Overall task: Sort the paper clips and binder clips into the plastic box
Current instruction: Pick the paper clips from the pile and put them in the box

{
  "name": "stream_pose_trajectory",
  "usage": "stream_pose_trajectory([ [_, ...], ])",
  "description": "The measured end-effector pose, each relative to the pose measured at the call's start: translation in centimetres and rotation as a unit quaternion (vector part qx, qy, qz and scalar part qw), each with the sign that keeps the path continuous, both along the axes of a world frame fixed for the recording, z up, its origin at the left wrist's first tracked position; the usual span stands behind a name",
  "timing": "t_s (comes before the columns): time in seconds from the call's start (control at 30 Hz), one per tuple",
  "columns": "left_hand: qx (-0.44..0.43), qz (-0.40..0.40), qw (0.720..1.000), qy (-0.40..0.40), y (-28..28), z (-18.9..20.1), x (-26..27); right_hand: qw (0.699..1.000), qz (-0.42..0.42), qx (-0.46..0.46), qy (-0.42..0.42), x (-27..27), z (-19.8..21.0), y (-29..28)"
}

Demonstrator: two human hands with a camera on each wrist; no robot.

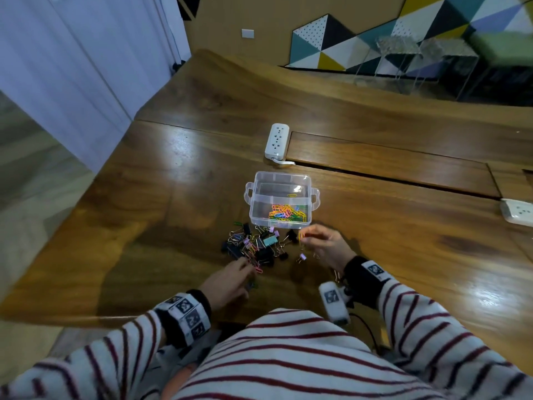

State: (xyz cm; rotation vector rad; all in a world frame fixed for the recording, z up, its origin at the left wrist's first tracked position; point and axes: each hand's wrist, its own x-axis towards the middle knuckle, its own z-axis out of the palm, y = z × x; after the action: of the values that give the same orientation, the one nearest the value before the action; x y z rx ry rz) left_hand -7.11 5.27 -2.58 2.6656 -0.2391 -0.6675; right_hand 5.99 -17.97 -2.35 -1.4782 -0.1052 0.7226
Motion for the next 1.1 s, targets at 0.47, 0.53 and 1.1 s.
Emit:
stream_pose_trajectory([
  [0.47,0.032,-0.048,0.998,0.011,-0.6,-0.2,0.5,0.973,-0.156,0.089,0.145,5.9,3.5,4.2],
  [0.53,0.036,-0.055,0.998,0.023,-0.6,0.0,0.6,0.988,-0.138,0.009,0.074,6.4,3.7,5.1],
  [1.1,-0.149,0.145,0.978,0.000,4.9,4.7,10.3,0.762,0.312,-0.336,-0.457,-1.6,0.7,3.8],
])
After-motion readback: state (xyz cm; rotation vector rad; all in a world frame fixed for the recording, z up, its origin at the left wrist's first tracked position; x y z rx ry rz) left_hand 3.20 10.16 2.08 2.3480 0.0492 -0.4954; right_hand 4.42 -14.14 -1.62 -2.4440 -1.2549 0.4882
